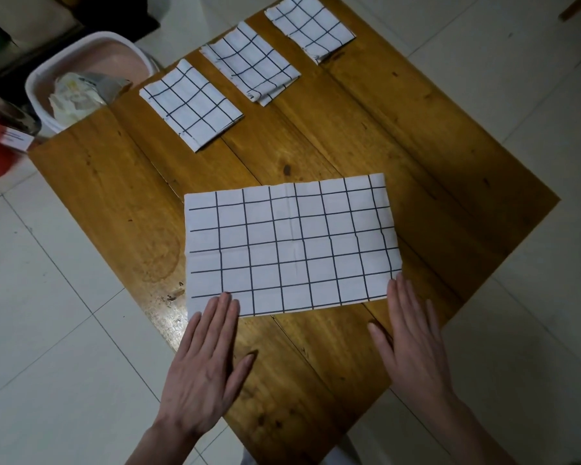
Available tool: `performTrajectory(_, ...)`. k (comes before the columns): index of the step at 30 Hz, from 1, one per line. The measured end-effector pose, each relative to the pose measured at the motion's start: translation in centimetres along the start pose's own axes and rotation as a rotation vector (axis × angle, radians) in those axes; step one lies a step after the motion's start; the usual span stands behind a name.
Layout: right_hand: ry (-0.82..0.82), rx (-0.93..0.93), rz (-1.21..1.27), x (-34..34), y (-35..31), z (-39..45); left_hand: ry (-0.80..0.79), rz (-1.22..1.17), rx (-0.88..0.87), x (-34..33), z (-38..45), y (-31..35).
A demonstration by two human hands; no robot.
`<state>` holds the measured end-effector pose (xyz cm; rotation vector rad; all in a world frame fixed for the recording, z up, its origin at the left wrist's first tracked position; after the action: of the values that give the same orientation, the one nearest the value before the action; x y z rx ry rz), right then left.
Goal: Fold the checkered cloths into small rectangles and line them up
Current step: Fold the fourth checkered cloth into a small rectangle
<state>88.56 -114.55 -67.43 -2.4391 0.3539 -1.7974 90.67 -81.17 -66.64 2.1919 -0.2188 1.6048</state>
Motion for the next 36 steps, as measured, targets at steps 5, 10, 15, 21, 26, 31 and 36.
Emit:
performTrajectory(5,0.040,-0.020,0.047,0.7,-0.2,0.1,0.032,-0.054,0.044,0.4,0.2,0.3)
performTrajectory(10,0.144,-0.089,0.145,2.2,-0.8,1.0,0.056,-0.126,-0.025,1.5,2.7,3.7)
performTrajectory(15,0.203,-0.227,0.251,3.8,-1.7,2.3,-0.019,-0.049,-0.144,0.4,5.3,7.5)
performTrajectory(21,0.126,-0.464,0.333,5.2,-1.9,4.1,-0.056,-0.015,-0.087,-0.8,5.5,8.2)
performTrajectory(26,0.126,-0.558,0.688,4.4,-1.4,4.3,-0.066,-0.017,-0.079,-0.9,5.1,8.4)
performTrajectory(31,0.173,-0.548,1.048,4.6,-2.0,3.5,-0.075,-0.029,-0.068,-0.9,5.0,8.5)
performTrajectory(36,0.296,-0.549,1.104,6.2,-1.9,2.4,0.017,-0.084,-0.008,0.6,5.7,8.6)
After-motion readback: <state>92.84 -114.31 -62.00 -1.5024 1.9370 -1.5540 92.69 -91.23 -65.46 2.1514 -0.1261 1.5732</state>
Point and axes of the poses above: each hand's wrist, its own z-axis towards the middle knuckle, its own x-axis out of the back of the hand, y = z × x, the point moved 5 cm from there along z, towards the middle knuckle, and after that the axes turned 3 degrees about -y, right-handed, at the moved point
